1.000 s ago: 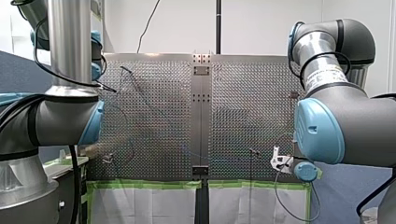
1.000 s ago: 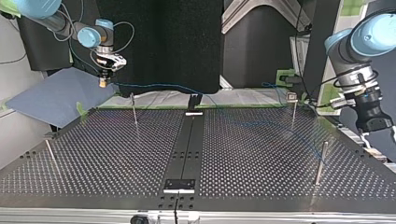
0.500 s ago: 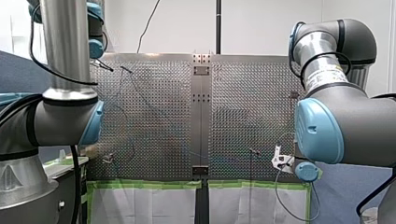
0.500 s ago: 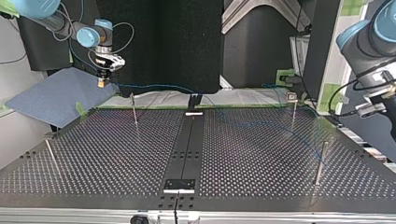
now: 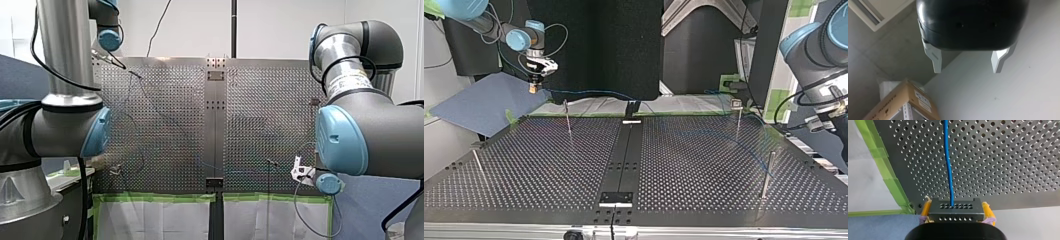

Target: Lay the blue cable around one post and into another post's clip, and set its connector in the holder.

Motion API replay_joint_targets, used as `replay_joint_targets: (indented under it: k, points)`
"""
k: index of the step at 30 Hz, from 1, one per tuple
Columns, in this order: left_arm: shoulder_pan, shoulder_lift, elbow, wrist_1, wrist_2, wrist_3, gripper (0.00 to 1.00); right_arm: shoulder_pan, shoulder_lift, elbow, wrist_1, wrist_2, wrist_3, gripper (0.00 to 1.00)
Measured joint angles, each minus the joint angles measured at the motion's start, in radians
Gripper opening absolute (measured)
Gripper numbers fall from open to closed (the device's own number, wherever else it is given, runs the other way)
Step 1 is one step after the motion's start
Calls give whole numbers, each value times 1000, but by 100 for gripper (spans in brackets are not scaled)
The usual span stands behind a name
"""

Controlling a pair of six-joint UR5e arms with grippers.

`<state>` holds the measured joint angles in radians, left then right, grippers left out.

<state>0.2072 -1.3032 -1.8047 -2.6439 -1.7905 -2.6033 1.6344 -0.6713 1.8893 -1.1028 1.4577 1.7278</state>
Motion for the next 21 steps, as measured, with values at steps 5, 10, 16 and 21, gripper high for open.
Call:
replay_joint_targets:
  k: [5, 10, 16, 21]
  points:
    - [-42, -6, 42, -42, -42, 42, 100, 3, 0, 0, 1, -1, 2, 0]
    - [-83, 9, 83, -83, -83, 83, 100, 4, 0, 0, 1, -7, 6, 0]
    - [-138, 30, 138, -138, -138, 138, 100, 6, 0, 0, 1, -12, 13, 0]
    - [-182, 43, 182, -182, -175, 182, 100, 6, 0, 0, 1, -13, 20, 0]
